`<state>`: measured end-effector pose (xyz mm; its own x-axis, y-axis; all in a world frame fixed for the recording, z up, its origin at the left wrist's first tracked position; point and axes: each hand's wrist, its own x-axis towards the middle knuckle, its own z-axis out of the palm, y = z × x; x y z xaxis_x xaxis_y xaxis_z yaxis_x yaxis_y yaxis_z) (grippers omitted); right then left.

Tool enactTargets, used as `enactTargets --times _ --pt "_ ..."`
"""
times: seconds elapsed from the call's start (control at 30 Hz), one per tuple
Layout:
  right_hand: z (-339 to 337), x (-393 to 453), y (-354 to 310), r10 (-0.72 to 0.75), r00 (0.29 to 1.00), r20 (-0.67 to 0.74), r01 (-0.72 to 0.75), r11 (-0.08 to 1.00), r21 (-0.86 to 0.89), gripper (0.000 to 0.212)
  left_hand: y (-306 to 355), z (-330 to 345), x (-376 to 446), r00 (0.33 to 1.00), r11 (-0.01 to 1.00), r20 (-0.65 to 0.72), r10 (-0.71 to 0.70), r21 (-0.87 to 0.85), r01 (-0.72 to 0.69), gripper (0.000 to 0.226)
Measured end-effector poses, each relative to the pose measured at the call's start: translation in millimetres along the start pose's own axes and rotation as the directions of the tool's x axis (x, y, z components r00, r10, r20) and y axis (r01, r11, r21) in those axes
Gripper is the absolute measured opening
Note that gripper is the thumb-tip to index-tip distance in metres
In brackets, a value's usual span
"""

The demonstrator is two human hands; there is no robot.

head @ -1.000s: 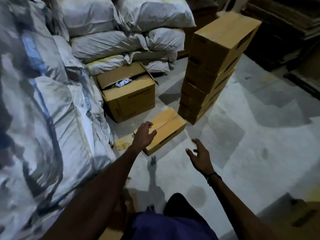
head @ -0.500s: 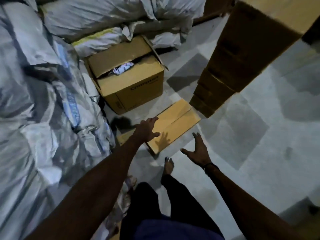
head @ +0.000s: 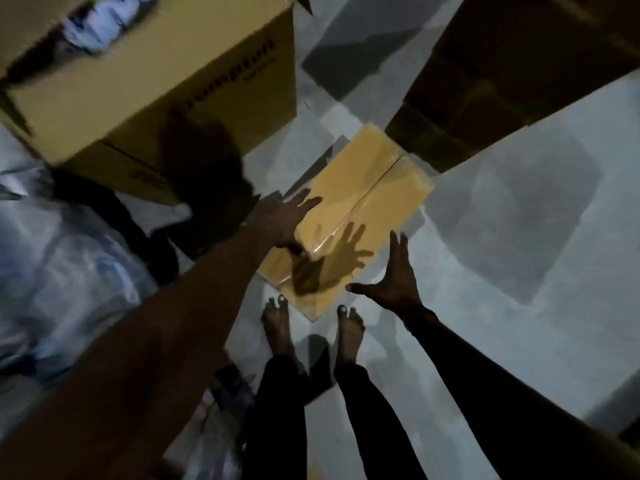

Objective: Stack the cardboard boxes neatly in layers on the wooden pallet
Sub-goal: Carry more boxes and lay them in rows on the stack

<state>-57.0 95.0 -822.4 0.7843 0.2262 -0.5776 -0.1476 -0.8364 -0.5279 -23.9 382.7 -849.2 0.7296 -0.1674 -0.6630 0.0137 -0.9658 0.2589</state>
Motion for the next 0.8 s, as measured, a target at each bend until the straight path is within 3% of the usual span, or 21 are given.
enactTargets --times 0.17,0.4,0.57,0.8 --pt "76 87 39 0.011 0.998 -0.057 -0.014 0.998 -0.058 0.16 -38 48 96 0.997 0.997 -0.029 0.067 0.035 -0.066 0.15" --pt "128 128 61 0.088 0.992 -0.091 -0.089 0.996 -0.008 0.168 -35 65 135 0.995 0.994 0.035 0.092 -0.061 -0.089 0.139" --pt "131 129 53 0.163 0.981 -0.101 -0.167 0.985 -0.032 0.162 -29 84 131 0.996 0.992 -0.06 0.066 -0.101 -0.072 0.143" --pt "84 91 47 0.205 0.979 -0.018 -0.206 0.976 -0.065 0.162 15 68 80 0.997 0.991 -0.075 0.005 -0.131 -0.015 0.142"
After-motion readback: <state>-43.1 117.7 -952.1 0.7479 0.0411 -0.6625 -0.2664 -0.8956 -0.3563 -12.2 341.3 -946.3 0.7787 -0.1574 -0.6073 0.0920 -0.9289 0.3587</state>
